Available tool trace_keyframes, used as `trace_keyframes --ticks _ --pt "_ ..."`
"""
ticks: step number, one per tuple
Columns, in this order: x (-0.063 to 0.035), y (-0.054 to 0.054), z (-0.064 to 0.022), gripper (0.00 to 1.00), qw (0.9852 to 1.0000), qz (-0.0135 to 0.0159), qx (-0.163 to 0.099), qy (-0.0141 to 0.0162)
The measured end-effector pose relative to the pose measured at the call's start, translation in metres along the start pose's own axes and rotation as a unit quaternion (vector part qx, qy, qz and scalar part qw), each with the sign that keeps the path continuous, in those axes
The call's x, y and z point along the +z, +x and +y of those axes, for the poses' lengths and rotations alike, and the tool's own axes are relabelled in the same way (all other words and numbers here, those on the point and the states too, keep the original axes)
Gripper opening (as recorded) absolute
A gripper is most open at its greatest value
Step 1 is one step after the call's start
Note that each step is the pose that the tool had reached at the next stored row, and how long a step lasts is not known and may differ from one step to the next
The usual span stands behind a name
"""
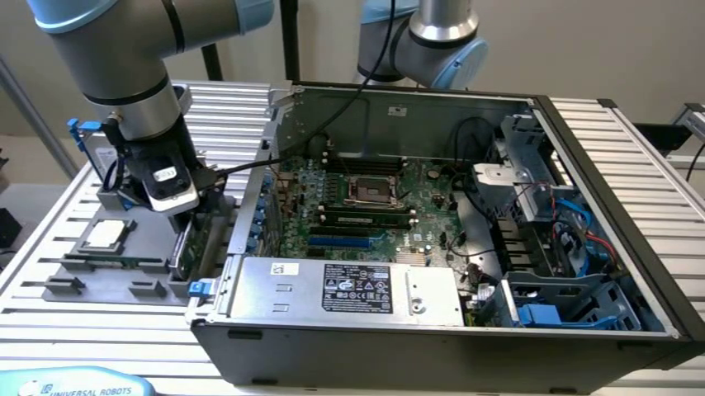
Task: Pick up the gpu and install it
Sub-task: 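Pick up the gpu and move the gpu toward the slot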
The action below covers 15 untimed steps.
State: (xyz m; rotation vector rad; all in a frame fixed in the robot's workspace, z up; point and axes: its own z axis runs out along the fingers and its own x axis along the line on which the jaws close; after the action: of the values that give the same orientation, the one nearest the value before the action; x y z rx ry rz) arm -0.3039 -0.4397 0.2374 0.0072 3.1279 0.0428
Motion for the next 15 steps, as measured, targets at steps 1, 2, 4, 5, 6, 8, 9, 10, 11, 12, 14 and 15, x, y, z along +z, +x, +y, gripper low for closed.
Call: trace_keyframes --ticks 1,2,4,5,6,8,9,10,11,12,14,15 --pt "0.0 0.0 0.0 0.27 1.0 0.0 0.001 0.0" --pt "0.0 0.0 0.0 0.27 1.0 -0.0001 0.002 0.0" --pt "0.0 0.0 0.0 0.27 1.0 -0.0001 0.002 0.0" --pt "0.0 0.0 0.0 0.27 1.0 -0.0001 0.002 0.0" --pt "0.0 0.0 0.0 0.27 1.0 -0.0001 0.002 0.0" --pt "0.0 0.0 0.0 0.27 1.0 -0.0001 0.002 0.0" --pt "0.0 0.0 0.0 0.27 1.0 -0.0001 0.002 0.0" --pt "-0.0004 0.0 0.0 0.27 1.0 -0.0001 0.002 0.0" --pt "-0.0013 0.0 0.0 0.27 1.0 0.0 0.002 0.0001" --pt "-0.0029 0.0 0.0001 0.27 1.0 0.0 0.002 0.0" --pt "-0.008 0.0 0.0002 0.27 1.0 0.0001 0.002 0.0" --pt "-0.0116 0.0 0.0003 0.27 1.0 0.0002 0.002 0.0001"
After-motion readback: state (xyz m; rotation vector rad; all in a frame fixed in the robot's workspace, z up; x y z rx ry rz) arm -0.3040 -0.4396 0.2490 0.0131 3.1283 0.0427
